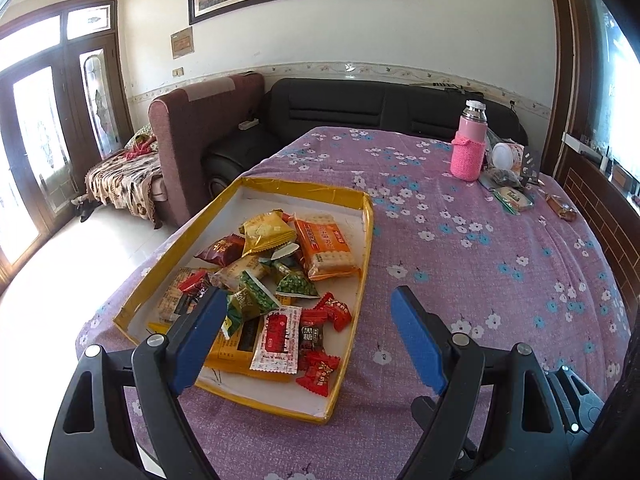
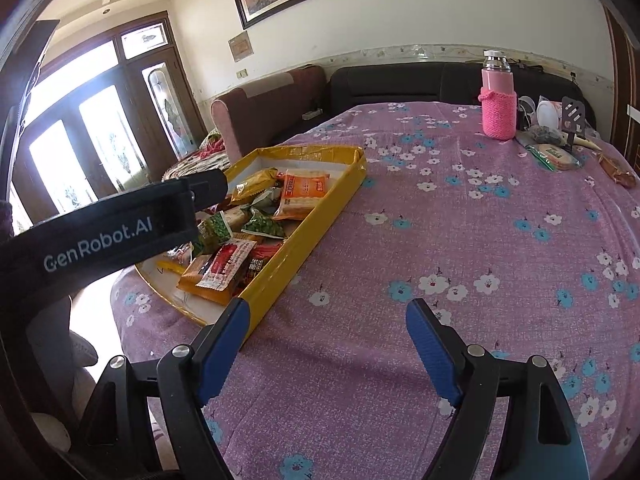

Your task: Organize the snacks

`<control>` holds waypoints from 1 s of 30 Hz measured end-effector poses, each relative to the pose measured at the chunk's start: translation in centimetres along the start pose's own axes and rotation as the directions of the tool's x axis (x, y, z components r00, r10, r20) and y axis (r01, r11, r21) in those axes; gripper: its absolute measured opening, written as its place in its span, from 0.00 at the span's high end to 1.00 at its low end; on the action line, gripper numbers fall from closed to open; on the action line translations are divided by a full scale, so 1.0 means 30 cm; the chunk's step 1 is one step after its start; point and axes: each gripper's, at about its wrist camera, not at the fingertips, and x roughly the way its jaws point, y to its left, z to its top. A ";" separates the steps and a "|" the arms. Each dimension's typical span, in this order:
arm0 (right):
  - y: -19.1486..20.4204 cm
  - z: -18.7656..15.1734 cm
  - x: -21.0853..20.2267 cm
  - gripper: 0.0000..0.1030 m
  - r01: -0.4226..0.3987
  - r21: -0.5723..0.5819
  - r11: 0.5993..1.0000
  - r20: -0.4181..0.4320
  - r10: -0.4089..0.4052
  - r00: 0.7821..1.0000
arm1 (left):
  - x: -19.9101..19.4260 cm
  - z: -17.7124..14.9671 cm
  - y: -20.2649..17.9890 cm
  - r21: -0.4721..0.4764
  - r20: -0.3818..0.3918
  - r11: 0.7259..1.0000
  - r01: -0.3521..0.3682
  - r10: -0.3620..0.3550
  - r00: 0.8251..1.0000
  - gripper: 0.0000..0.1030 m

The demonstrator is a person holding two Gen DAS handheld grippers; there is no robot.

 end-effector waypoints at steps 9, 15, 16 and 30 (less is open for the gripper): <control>0.058 0.009 -0.002 0.21 -0.019 -0.031 0.999 0.031 0.020 0.999 | -0.239 0.001 0.074 -0.107 0.347 0.974 -0.201 0.226 0.910 0.12; 0.112 0.018 0.008 0.21 -0.028 -0.087 0.996 0.036 0.031 0.999 | -0.249 -0.029 0.065 -0.056 0.363 0.991 -0.123 0.135 0.922 0.00; 0.117 0.013 0.016 0.21 -0.030 -0.092 0.995 0.027 0.033 0.999 | -0.218 -0.031 0.063 -0.045 0.319 0.993 -0.108 0.117 0.941 0.00; 0.106 -0.042 0.057 0.21 -0.059 -0.090 0.994 -0.034 0.056 0.998 | -0.041 -0.062 0.043 -0.037 0.079 0.994 -0.102 0.105 0.991 0.00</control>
